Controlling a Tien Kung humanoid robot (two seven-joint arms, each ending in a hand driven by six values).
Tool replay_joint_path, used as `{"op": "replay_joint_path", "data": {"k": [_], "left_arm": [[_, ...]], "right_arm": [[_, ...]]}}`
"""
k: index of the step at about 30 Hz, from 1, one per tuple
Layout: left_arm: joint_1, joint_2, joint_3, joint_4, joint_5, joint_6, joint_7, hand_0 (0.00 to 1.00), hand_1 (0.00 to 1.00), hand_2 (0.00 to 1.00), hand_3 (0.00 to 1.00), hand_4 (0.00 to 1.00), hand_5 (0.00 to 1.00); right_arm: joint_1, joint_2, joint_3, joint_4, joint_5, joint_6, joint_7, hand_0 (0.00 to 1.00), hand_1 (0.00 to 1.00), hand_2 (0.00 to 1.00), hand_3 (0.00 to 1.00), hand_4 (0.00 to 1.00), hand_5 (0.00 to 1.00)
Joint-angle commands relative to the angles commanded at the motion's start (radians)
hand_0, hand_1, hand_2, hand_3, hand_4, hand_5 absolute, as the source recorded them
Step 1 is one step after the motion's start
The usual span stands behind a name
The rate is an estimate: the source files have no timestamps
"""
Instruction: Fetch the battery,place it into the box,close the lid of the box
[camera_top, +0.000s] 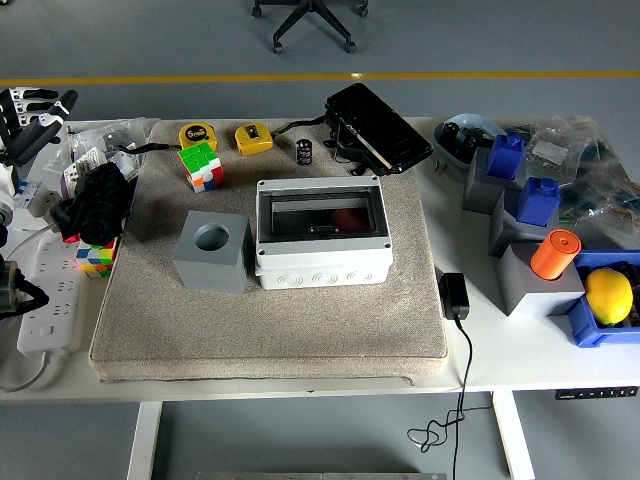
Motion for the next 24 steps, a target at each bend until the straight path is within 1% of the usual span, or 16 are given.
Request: {"op": "replay_joint_path", "data": {"k": [10, 19, 24], "left_arm": [[0.000, -0.003, 0.006, -0.006, -0.004, -0.001, 0.001, 0.324, 0.484, 0.512, 0.527, 0.928, 0.466], [0.000, -0.001, 0.009, -0.007, -0.006, -0.002, 0.002, 0.324, 0.484, 0.513, 0.527, 0.929, 0.469], [0.002, -0.005, 0.008, -0.007, -0.008, -0.003, 0.003, 0.324, 0.484, 0.513, 0.527, 0.929, 0.469]], "right_arm": [[0.003, 0.001, 0.000, 0.001, -0.001, 0.004, -0.004, 0.591, 0.602, 0.571, 0.558, 0.925, 0.444], [0.005, 0.001, 0.001, 0.001, 0.000, 0.004, -0.005, 0.592, 0.602, 0.572, 0.559, 0.926, 0.446], [0.005, 0.001, -0.001, 0.001, 0.001, 0.005, -0.006, 0.592, 0.602, 0.572, 0.559, 0.926, 0.446]]}}
